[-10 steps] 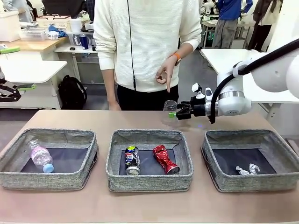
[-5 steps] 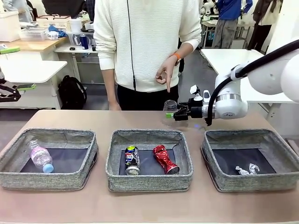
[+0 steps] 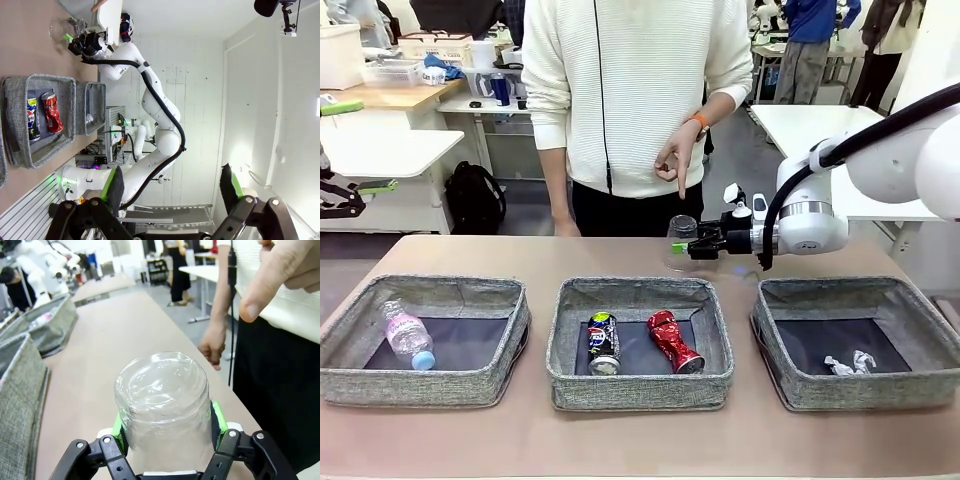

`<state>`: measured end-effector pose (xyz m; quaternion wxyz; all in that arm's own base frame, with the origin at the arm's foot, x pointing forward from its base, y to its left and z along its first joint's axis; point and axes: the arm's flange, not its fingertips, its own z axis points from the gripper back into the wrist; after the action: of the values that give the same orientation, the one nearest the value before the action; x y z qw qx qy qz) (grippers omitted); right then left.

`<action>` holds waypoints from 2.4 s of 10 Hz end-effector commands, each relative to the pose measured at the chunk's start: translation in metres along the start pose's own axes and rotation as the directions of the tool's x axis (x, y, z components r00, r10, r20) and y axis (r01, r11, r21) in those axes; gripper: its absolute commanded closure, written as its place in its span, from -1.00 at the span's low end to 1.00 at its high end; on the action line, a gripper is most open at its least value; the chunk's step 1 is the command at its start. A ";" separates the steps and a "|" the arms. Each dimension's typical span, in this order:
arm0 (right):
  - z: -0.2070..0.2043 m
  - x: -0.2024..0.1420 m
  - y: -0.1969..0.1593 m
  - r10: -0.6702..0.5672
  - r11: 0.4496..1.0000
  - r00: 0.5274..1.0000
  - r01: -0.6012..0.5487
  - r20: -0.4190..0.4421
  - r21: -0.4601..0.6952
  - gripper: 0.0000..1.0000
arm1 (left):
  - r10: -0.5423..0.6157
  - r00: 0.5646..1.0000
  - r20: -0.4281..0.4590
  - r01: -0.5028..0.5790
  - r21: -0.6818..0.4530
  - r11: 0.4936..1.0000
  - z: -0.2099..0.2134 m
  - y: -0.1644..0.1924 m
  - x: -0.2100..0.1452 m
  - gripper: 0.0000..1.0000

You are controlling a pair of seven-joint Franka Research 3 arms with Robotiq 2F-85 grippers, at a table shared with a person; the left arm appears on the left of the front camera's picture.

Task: Sort the waste into the appropriate baskets.
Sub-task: Pick up the waste item pointed out by the person.

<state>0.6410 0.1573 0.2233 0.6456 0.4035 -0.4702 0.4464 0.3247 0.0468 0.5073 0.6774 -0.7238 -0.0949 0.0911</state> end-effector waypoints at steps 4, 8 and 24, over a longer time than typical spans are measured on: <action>-0.002 -0.001 -0.001 0.057 0.998 0.996 -0.059 -0.072 -0.021 1.00 | 0.004 1.000 0.005 -0.004 -0.010 1.000 -0.001 -0.004 0.000 -1.00; 0.000 -0.002 0.002 0.055 0.996 0.990 -0.046 -0.133 0.070 0.70 | 0.004 1.000 0.005 -0.004 -0.010 1.000 -0.001 -0.004 0.000 -1.00; 0.202 0.199 0.158 0.055 0.995 0.816 -0.094 -0.576 -0.038 0.69 | 0.004 1.000 0.005 -0.004 -0.010 1.000 -0.001 -0.004 0.000 -1.00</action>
<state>0.4799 0.0387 0.4677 0.7617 0.2118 -0.2797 0.5447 0.3246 0.0469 0.5075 0.6776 -0.7236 -0.0951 0.0912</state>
